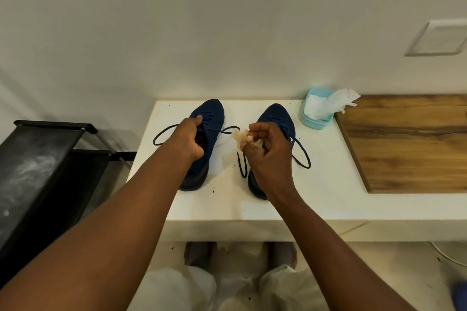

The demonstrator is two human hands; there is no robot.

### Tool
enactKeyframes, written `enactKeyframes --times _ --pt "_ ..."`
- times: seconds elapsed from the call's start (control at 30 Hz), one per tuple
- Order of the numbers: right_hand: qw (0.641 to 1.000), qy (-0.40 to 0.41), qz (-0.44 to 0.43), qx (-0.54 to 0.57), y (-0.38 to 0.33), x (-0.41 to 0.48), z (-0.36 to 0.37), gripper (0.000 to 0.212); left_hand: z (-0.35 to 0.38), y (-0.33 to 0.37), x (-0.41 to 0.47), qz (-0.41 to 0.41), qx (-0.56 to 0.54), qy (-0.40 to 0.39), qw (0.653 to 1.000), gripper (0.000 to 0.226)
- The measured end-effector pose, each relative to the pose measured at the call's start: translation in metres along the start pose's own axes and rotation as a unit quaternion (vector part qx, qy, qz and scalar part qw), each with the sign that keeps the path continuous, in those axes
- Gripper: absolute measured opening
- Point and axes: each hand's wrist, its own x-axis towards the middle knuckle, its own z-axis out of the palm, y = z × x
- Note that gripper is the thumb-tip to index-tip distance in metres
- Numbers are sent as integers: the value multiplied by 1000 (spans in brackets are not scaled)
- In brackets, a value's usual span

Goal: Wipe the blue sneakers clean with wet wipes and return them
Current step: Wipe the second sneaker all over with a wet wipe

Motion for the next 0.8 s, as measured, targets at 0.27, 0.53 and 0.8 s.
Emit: enactKeyframes --times 0.27,0.53,0.8 --pt "999 -2 26 -44 -2 -1 -5 24 -24 6 -12 19 -9 -2 1000 22" --pt "999 13 -44 -3 -23 -6 -11 3 -66 -33 -94 6 37 -61 997 27" --pt "981 -56 -84 -168 -7 -4 7 15 -87 -59 -95 -32 54 -45 997 37"
